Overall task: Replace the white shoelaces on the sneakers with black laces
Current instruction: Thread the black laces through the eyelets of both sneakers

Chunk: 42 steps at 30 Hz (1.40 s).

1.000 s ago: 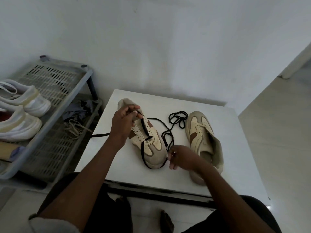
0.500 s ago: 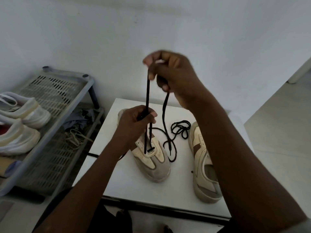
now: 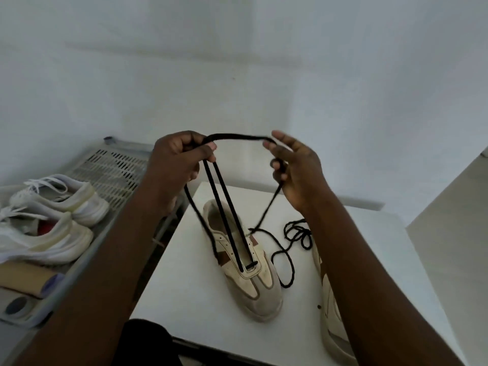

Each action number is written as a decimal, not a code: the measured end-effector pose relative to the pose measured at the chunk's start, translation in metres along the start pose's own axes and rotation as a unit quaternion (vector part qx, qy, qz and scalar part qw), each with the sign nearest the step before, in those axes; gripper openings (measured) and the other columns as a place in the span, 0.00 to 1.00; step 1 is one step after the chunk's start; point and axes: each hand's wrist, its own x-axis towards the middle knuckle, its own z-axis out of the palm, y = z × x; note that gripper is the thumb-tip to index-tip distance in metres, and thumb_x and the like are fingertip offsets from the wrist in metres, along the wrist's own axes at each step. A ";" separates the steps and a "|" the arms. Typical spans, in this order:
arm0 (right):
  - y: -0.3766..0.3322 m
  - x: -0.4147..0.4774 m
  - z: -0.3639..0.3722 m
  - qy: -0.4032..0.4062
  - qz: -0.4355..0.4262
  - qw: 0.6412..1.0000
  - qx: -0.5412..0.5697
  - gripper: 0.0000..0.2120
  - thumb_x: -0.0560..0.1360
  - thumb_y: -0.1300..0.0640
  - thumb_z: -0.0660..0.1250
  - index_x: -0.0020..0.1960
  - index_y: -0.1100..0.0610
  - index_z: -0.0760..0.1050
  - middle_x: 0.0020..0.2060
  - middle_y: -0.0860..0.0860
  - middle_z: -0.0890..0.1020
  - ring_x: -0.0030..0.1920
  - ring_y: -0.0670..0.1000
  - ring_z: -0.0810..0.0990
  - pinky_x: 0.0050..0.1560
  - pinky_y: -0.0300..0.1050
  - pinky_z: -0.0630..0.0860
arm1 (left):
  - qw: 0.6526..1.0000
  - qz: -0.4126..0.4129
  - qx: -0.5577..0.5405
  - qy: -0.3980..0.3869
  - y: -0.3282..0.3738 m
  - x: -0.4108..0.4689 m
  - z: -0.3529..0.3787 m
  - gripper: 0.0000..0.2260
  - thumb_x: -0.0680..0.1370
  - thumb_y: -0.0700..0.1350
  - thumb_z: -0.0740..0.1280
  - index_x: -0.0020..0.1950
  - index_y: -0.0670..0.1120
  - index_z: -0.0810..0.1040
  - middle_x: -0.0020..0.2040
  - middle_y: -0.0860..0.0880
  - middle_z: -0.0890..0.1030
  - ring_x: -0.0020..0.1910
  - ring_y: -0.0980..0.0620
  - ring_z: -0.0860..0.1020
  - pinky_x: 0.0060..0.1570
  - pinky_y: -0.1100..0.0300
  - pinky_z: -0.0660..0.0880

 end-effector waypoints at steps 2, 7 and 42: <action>0.009 -0.002 -0.005 0.008 0.006 0.998 -0.070 0.14 0.75 0.66 0.67 0.60 0.58 0.76 0.43 0.51 0.84 0.28 0.44 0.69 0.25 0.34 0.63 | 1.000 -0.005 0.021 -0.003 0.009 0.004 -0.008 0.04 0.76 0.38 0.67 0.42 0.43 0.79 0.32 0.51 0.81 0.23 0.56 0.64 0.23 0.66 0.62; 0.022 -0.007 0.001 0.005 0.015 0.985 -0.172 0.04 0.78 0.59 0.67 0.50 0.56 0.79 0.40 0.50 0.84 0.28 0.44 0.70 0.26 0.34 0.63 | 0.999 -0.030 0.024 0.021 0.036 0.014 -0.027 0.04 0.75 0.36 0.65 0.40 0.43 0.76 0.33 0.48 0.80 0.23 0.53 0.65 0.26 0.63 0.62; 0.077 -0.042 0.134 -0.248 0.064 0.959 -0.123 0.13 0.77 0.59 0.68 0.60 0.59 0.77 0.51 0.55 0.84 0.53 0.57 0.82 0.53 0.48 0.78 | 0.988 -0.097 -0.063 0.107 0.000 -0.020 -0.088 0.08 0.76 0.36 0.66 0.44 0.47 0.83 0.37 0.44 0.79 0.21 0.58 0.64 0.21 0.67 0.60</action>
